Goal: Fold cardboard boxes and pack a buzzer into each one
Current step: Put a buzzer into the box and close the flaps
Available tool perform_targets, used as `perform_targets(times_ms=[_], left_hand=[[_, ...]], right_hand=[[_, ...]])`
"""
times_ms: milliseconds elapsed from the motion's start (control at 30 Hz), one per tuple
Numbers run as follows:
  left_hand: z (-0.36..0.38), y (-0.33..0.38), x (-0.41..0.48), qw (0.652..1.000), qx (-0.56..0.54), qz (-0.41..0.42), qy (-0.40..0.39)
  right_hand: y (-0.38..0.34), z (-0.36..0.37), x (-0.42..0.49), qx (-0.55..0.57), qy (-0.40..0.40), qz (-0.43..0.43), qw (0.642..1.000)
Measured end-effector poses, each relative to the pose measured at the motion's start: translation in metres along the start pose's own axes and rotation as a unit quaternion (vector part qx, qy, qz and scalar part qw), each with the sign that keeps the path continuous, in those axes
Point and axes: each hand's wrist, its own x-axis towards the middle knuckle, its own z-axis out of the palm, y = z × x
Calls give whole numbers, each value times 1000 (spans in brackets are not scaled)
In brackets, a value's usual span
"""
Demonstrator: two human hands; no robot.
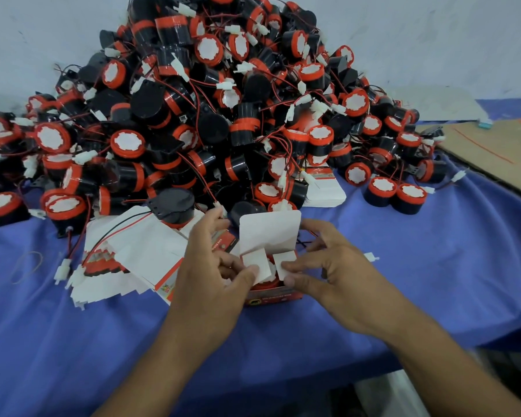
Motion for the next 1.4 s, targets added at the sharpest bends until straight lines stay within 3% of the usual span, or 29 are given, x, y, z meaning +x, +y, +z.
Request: perform_targets(times_ms=[100,233,400,600,800,1033,1167,1400], left_hand=[[-7,1,3,993,75,68,-56],[-11,2,3,980,125,135,-75],[-17,-2,-1,973,157,131,-108],[-15,-4,-2,961,205,137,-128],[-11,-8,-4,953,222,140,-151],[-13,-7,0,953,231,146,-130],[-13,-8,0,950,244,142,-132],[-15,-8,-5,933,279,168,-154]], right_hand=[[-3,0,0,-1,22,-32,999],[-1,0,1,2,46,-59,997],[2,2,-2,23,48,-35,998],[6,-5,-1,-27,31,-143,989],[16,-9,-6,21,-49,-98,994],[9,-3,1,131,-4,-82,988],[10,0,-1,68,7,-114,991],[16,7,-5,-23,-69,-107,992]])
